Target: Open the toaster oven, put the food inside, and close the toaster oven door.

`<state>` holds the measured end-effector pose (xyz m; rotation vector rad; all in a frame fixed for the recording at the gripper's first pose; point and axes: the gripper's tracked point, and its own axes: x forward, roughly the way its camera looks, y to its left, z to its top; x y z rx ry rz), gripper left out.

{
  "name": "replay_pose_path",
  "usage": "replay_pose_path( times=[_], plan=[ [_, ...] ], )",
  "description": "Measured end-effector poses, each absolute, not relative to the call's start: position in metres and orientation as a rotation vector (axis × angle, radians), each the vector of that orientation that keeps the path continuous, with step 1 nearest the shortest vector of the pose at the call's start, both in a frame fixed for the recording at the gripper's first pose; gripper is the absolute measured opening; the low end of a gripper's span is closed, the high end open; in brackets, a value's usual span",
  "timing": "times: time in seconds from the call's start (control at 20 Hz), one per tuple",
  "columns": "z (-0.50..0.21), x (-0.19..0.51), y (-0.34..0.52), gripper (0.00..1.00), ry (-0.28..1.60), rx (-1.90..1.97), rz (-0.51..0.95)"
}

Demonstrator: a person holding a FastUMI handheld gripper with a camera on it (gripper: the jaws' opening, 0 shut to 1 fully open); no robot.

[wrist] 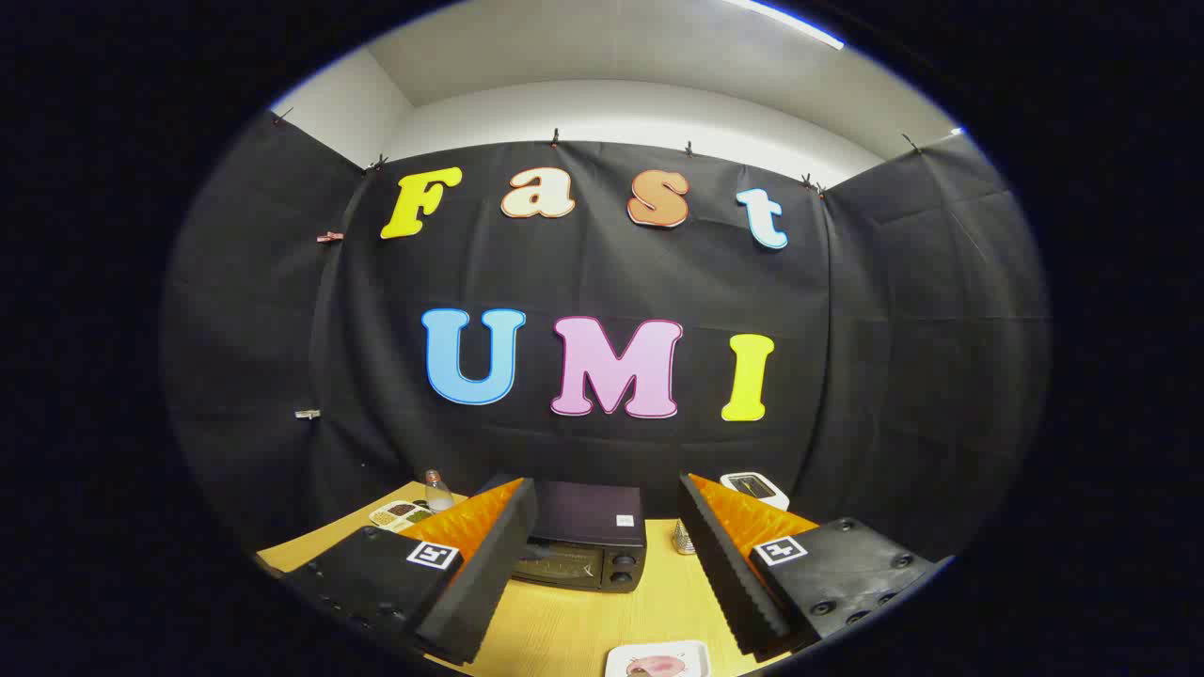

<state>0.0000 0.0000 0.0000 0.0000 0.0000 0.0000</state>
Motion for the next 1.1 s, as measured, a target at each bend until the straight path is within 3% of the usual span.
replay_pose_path(
  times=[1.1],
  plan=[
    [-0.021, 0.023, 0.003, 0.98, 0.045, 0.027, -0.012]
  ],
)
